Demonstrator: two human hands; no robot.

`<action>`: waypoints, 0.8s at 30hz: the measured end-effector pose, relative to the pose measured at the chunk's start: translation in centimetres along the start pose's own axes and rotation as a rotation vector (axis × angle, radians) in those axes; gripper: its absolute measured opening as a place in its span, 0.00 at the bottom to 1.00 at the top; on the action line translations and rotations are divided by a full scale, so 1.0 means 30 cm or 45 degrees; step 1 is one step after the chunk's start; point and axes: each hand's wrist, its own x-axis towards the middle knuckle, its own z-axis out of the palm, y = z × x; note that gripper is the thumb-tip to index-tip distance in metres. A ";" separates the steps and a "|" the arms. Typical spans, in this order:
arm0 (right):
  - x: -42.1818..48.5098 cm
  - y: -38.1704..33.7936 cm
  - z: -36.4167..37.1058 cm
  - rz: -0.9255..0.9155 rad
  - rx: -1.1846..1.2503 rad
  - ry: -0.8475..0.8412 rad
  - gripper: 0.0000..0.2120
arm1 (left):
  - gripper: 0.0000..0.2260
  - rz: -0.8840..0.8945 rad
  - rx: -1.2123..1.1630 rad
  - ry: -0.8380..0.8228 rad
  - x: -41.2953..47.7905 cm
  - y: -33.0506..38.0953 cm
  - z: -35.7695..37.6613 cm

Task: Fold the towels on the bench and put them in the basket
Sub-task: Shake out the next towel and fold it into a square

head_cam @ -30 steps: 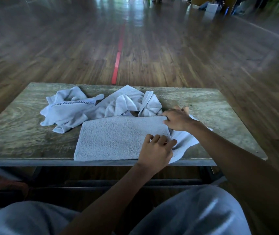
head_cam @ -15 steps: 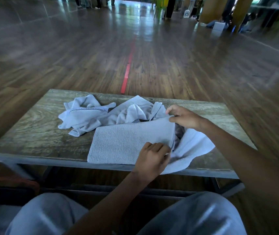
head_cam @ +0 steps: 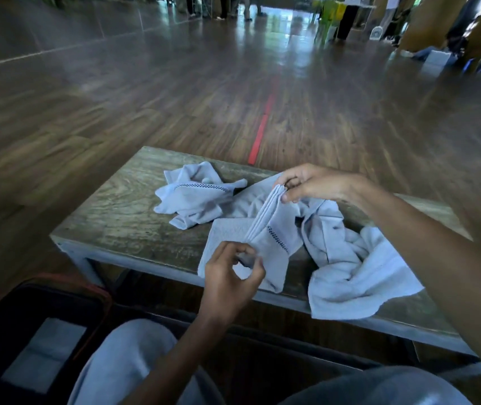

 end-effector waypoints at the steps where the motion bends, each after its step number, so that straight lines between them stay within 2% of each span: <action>1: 0.036 -0.026 0.028 -0.020 -0.038 -0.009 0.10 | 0.08 -0.066 -0.017 0.025 -0.005 -0.017 -0.014; 4: 0.155 -0.060 0.108 -0.078 -0.148 -0.042 0.05 | 0.11 -0.289 -0.078 0.124 -0.006 -0.074 -0.053; 6: 0.227 -0.062 0.156 -0.092 -0.234 -0.040 0.05 | 0.10 -0.412 -0.105 0.174 -0.004 -0.119 -0.077; 10: 0.337 -0.031 0.251 -0.050 -0.367 -0.098 0.04 | 0.07 -0.621 -0.016 0.062 -0.003 -0.190 -0.108; 12: 0.382 -0.006 0.297 -0.009 -0.463 -0.110 0.08 | 0.06 -0.700 0.015 0.029 -0.002 -0.214 -0.116; 14: 0.410 0.014 0.327 0.045 -0.579 -0.067 0.13 | 0.05 -0.724 0.040 0.024 -0.002 -0.234 -0.120; 19: 0.430 0.021 0.360 0.041 -0.743 0.019 0.14 | 0.05 -0.697 0.090 0.037 -0.008 -0.243 -0.131; 24: 0.447 0.036 0.361 -0.020 -0.698 0.057 0.14 | 0.07 -0.697 0.082 0.118 -0.017 -0.254 -0.132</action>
